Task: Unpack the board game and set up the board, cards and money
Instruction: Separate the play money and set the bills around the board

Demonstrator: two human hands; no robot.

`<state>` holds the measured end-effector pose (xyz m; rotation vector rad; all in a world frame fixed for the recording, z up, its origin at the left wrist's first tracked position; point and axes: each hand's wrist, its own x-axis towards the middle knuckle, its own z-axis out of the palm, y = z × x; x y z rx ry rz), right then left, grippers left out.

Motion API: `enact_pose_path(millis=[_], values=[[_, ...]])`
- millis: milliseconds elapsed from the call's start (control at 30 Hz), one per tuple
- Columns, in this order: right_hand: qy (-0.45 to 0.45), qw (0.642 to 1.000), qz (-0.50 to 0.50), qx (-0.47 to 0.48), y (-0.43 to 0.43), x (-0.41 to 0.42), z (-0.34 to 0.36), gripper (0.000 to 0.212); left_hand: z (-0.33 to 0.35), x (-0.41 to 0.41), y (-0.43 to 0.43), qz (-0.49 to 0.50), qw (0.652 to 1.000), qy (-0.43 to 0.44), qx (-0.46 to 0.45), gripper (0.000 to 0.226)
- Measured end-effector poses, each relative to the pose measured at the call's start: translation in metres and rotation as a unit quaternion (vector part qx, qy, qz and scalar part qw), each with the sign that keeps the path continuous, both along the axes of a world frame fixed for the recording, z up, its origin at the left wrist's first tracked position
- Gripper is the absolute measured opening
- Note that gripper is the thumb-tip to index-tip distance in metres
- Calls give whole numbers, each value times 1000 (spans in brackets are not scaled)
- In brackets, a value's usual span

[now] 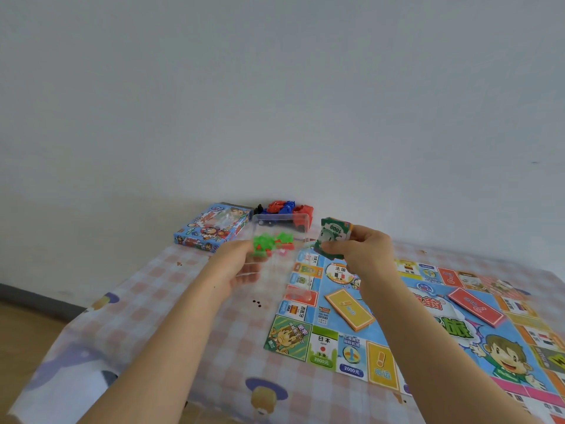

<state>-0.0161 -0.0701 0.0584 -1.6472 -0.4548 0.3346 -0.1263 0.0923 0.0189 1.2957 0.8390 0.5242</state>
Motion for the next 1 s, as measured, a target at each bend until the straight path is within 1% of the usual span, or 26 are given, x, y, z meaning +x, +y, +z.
enact_pose_path(millis=[133,267,333,467,633,767,900,1000], values=[[11,1000,-5,-8,0,0,-4,23,-1,-12,10,-18,998,42,31,14],[18,1000,-2,-7,4,0,-9,23,-4,-22,22,-15,988,109,109,14],[18,1000,5,-15,7,-2,-12,22,-7,-25,27,-18,975,152,161,18],[11,999,16,-28,13,-5,-17,19,-17,-30,43,-22,926,242,288,30],[8,999,23,-43,17,-7,-20,16,-20,-29,49,-24,852,341,397,25],[18,998,28,-54,22,-9,-24,16,-29,-24,39,14,797,395,457,23],[24,997,39,-57,23,-10,-26,18,-31,-21,29,61,761,414,496,25],[21,997,37,-61,24,-9,-30,18,-31,-14,24,71,740,431,512,25]])
